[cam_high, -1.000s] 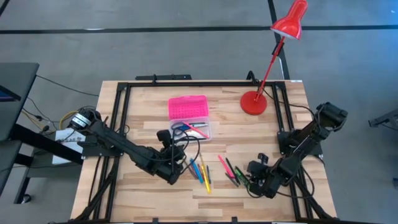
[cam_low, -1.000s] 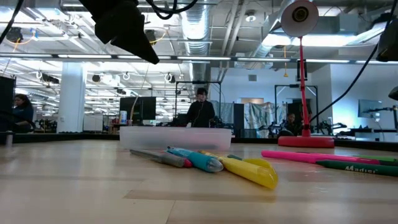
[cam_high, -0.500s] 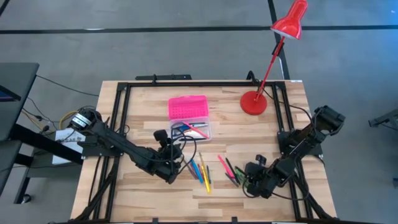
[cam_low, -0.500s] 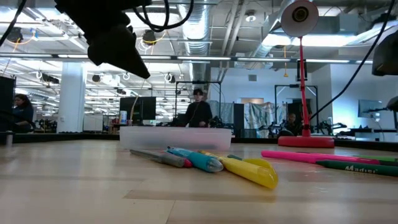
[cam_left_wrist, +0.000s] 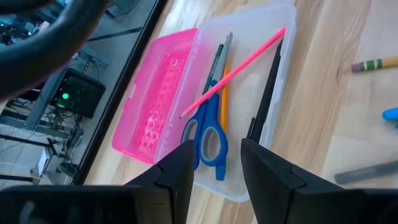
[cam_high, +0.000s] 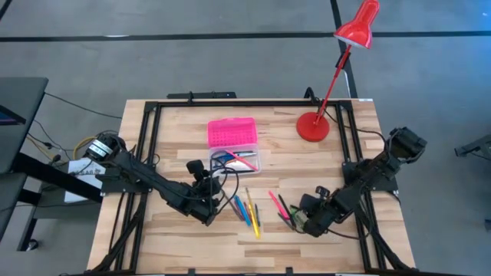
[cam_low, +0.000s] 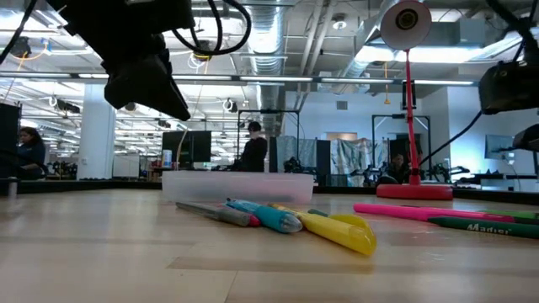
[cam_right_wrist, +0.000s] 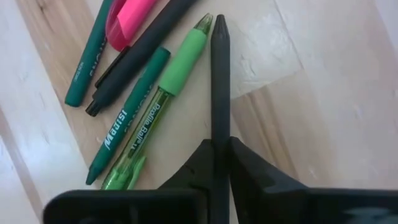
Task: Pick & place school supplies into a supply box
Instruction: Put the black pen into the pink supply box
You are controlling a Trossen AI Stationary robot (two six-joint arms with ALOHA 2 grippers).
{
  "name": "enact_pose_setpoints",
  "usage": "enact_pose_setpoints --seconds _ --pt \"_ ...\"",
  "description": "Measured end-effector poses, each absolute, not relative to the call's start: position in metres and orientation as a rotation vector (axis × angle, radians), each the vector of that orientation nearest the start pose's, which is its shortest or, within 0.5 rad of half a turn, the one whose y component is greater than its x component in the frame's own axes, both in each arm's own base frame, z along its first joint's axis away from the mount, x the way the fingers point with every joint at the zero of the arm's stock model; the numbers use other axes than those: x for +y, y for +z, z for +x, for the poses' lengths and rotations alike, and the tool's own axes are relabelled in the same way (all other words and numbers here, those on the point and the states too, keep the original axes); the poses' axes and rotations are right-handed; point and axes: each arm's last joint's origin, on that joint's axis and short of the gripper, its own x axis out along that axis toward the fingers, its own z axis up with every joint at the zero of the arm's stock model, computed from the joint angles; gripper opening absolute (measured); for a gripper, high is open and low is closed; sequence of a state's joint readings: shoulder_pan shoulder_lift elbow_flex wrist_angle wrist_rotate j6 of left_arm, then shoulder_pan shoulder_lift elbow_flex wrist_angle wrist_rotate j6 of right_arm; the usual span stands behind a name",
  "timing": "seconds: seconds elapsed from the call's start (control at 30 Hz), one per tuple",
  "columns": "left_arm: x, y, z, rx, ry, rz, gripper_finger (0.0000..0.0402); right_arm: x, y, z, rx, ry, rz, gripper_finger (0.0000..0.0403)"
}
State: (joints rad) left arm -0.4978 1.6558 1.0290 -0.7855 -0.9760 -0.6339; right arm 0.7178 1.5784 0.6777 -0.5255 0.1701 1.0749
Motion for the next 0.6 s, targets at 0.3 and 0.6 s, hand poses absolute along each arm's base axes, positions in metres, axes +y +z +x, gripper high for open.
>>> enact_pose_setpoints --seconds 0.3,0.6 --pt "-0.123 0.188 0.259 0.863 0.66 0.42 0.0127 0.136 0.127 0.194 1.492 -0.261 0.276 0.0015" --pt "-0.129 0.187 0.248 0.889 0.657 0.45 0.0128 0.126 0.133 0.204 1.525 -0.185 0.189 0.001"
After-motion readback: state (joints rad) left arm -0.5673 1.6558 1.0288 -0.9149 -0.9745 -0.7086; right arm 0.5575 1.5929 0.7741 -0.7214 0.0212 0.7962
